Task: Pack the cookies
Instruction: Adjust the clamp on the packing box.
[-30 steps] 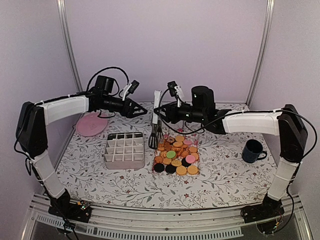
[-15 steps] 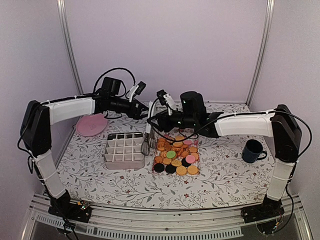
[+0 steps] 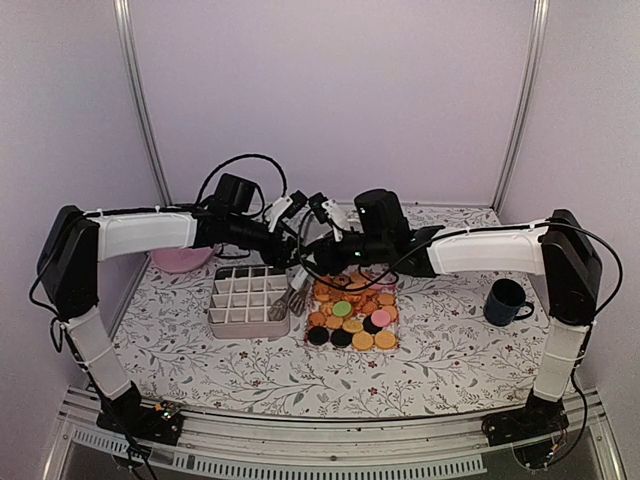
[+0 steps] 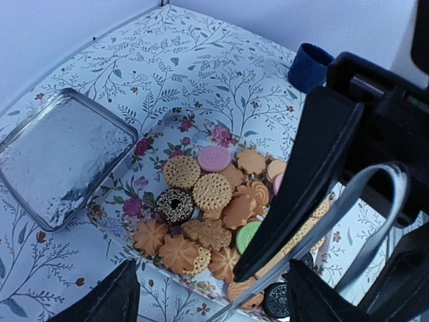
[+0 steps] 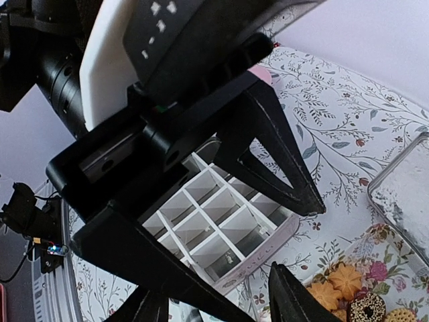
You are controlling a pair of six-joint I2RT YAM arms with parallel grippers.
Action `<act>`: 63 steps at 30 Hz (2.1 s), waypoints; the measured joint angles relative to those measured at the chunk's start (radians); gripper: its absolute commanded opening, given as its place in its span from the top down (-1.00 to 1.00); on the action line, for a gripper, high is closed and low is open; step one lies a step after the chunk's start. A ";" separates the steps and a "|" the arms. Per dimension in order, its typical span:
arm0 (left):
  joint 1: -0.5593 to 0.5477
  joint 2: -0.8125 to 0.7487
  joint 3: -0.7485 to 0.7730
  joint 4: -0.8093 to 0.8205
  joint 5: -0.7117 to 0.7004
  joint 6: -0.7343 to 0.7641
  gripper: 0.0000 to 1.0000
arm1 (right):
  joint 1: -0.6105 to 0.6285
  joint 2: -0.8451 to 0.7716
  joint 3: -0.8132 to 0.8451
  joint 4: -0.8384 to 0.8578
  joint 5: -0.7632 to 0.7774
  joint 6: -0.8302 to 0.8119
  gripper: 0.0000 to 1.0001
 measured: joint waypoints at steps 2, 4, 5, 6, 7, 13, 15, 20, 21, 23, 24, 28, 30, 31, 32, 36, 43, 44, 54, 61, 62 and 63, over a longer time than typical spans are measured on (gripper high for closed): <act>-0.004 -0.006 -0.010 0.000 -0.009 0.013 -0.52 | 0.007 0.000 0.000 -0.013 0.003 -0.004 -0.04; -0.006 -0.010 -0.012 0.000 -0.018 0.021 -0.52 | 0.011 0.000 0.000 -0.017 0.007 -0.007 -0.04; -0.007 -0.012 -0.014 0.000 -0.023 0.023 -0.52 | 0.013 -0.001 0.000 -0.018 0.008 -0.009 -0.04; -0.007 -0.013 -0.015 0.000 -0.024 0.024 -0.53 | 0.014 -0.001 0.000 -0.019 0.009 -0.010 -0.04; -0.008 -0.016 -0.018 0.000 -0.027 0.026 -0.53 | 0.016 -0.002 0.000 -0.020 0.011 -0.011 -0.04; -0.008 -0.043 -0.052 0.006 -0.041 0.034 -0.55 | 0.022 -0.004 -0.016 -0.011 0.011 -0.002 -0.12; -0.008 -0.053 -0.062 0.000 -0.041 0.037 -0.57 | 0.023 -0.009 -0.028 -0.009 0.012 0.004 -0.13; -0.005 -0.058 -0.064 -0.008 -0.039 0.039 -0.61 | 0.024 -0.020 -0.065 -0.010 0.011 0.015 -0.12; -0.004 -0.061 -0.064 -0.008 -0.035 0.039 -0.61 | 0.024 -0.020 -0.070 -0.010 0.011 0.016 -0.12; -0.002 -0.072 -0.064 -0.008 -0.026 0.038 -0.62 | 0.024 -0.020 -0.078 -0.010 0.008 0.020 -0.13; -0.002 -0.076 -0.064 -0.008 -0.021 0.037 -0.63 | 0.024 -0.020 -0.080 -0.009 0.005 0.023 -0.12; 0.002 -0.082 -0.059 -0.008 -0.008 0.032 -0.64 | 0.024 -0.020 -0.083 -0.008 -0.003 0.027 -0.11; 0.002 -0.082 -0.054 -0.008 -0.002 0.028 -0.65 | 0.024 -0.020 -0.085 -0.004 -0.003 0.032 -0.07; 0.003 -0.082 -0.050 -0.008 0.003 0.027 -0.65 | 0.024 -0.020 -0.086 -0.002 -0.003 0.034 -0.05; 0.004 -0.082 -0.045 -0.008 0.005 0.024 -0.65 | 0.024 -0.020 -0.087 -0.001 -0.003 0.035 -0.02; 0.008 -0.082 -0.023 -0.023 -0.026 0.021 -0.64 | 0.024 -0.020 -0.087 0.002 0.000 0.043 0.11; 0.064 -0.057 0.061 -0.092 -0.121 0.022 -0.65 | 0.024 -0.023 -0.089 0.007 0.009 0.065 0.21; 0.080 -0.058 0.062 -0.105 -0.135 0.026 -0.66 | 0.024 -0.026 -0.089 0.007 0.013 0.065 0.22; 0.195 -0.156 -0.134 -0.192 -0.256 0.113 -0.67 | 0.024 -0.101 -0.092 0.029 0.031 0.064 0.23; 0.254 -0.278 -0.338 -0.214 -0.335 0.189 -0.68 | 0.024 -0.120 -0.108 0.041 0.049 0.064 0.24; 0.266 -0.289 -0.344 -0.217 -0.336 0.195 -0.69 | 0.024 -0.130 -0.109 0.037 0.057 0.061 0.24; 0.278 -0.301 -0.349 -0.217 -0.336 0.201 -0.69 | 0.024 -0.142 -0.112 0.034 0.066 0.059 0.23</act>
